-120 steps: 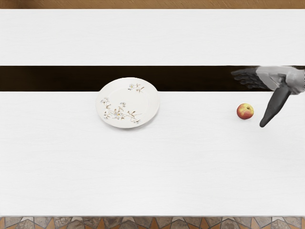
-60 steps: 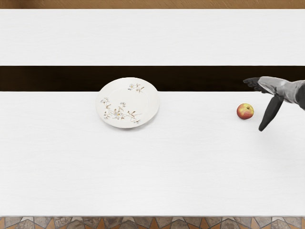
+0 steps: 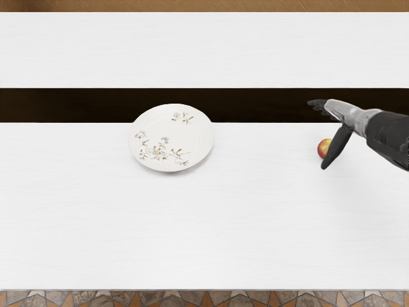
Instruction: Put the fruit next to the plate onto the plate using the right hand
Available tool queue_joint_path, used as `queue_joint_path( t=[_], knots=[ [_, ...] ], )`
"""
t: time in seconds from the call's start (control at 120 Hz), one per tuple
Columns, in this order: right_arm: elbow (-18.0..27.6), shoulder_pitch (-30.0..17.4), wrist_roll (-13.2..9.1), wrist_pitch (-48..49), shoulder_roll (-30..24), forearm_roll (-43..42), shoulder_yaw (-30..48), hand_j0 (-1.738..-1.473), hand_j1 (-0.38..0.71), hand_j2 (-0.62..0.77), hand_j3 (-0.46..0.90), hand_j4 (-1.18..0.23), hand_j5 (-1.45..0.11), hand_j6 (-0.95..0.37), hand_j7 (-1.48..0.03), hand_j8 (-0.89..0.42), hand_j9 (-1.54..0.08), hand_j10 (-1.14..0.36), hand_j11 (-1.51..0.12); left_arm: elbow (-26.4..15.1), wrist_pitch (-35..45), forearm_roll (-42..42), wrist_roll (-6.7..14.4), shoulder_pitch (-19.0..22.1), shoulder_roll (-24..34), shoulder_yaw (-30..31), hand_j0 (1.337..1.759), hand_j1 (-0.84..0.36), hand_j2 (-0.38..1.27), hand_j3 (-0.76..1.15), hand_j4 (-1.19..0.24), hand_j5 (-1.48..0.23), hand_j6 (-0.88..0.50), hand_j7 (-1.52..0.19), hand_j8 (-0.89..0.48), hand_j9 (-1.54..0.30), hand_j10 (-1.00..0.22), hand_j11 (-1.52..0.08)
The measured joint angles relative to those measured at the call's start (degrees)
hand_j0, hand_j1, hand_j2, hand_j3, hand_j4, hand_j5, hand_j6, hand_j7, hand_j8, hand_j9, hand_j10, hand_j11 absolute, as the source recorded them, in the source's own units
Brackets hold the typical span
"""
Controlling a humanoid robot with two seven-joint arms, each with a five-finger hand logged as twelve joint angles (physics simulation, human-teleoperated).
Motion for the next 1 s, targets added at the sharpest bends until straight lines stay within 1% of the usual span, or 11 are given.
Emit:
queue_joint_path(
  t=[0.158,0.342,0.583,0.708,0.917,1.0],
  knots=[
    [-0.3,-0.1,0.0,-2.5,0.3,-2.0,-2.9,-1.658,-0.3,-0.01,0.0,-0.05,-0.06,-0.05,-0.06,-0.05,-0.06,-0.05,-0.06,0.0,0.0,0.0,0.0,0.0,0.0,0.0,1.658,0.07,0.05,0.0,-0.23,-0.3,-0.23,-0.3,-0.23,-0.3,-0.23,-0.3],
    [-2.1,-0.1,0.0,-3.9,0.4,-2.5,-5.2,-1.658,-0.29,-0.01,0.0,-0.06,-0.07,-0.06,-0.07,-0.06,-0.07,-0.06,-0.07,0.0,0.0,0.0,0.0,0.0,0.0,0.0,1.658,0.07,0.05,0.0,-0.23,-0.3,-0.23,-0.3,-0.23,-0.3,-0.23,-0.3],
    [-5.4,0.0,0.0,-4.6,2.1,-2.6,-7.2,-1.658,-0.15,-0.03,0.0,-0.17,-0.22,-0.18,-0.22,-0.17,-0.22,-0.17,-0.22,0.0,0.0,0.0,0.0,0.0,0.0,0.0,1.658,0.07,0.05,0.0,-0.23,-0.3,-0.23,-0.3,-0.23,-0.3,-0.23,-0.3],
    [-6.7,0.0,0.0,-4.7,3.0,-2.7,-7.6,-1.658,-0.1,-0.04,0.0,-0.21,-0.27,-0.22,-0.27,-0.21,-0.27,-0.21,-0.27,0.0,0.0,0.0,0.0,0.0,0.0,0.0,1.658,0.07,0.05,0.0,-0.23,-0.3,-0.23,-0.3,-0.23,-0.3,-0.23,-0.3],
    [-6.8,0.0,0.0,-4.6,0.8,-2.7,-7.6,-1.658,-0.06,-0.05,0.0,-0.25,-0.32,-0.25,-0.32,-0.25,-0.32,-0.25,-0.32,0.0,0.0,0.0,0.0,0.0,0.0,0.0,1.658,0.07,0.05,0.0,-0.23,-0.3,-0.23,-0.3,-0.23,-0.3,-0.23,-0.3],
    [-6.8,0.0,0.0,-4.6,0.5,-2.7,-7.6,-1.658,-0.02,-0.05,0.0,-0.28,-0.35,-0.28,-0.35,-0.28,-0.35,-0.28,-0.35,0.0,0.0,0.0,0.0,0.0,0.0,0.0,1.658,0.07,0.05,0.0,-0.23,-0.3,-0.23,-0.3,-0.23,-0.3,-0.23,-0.3]
  ],
)
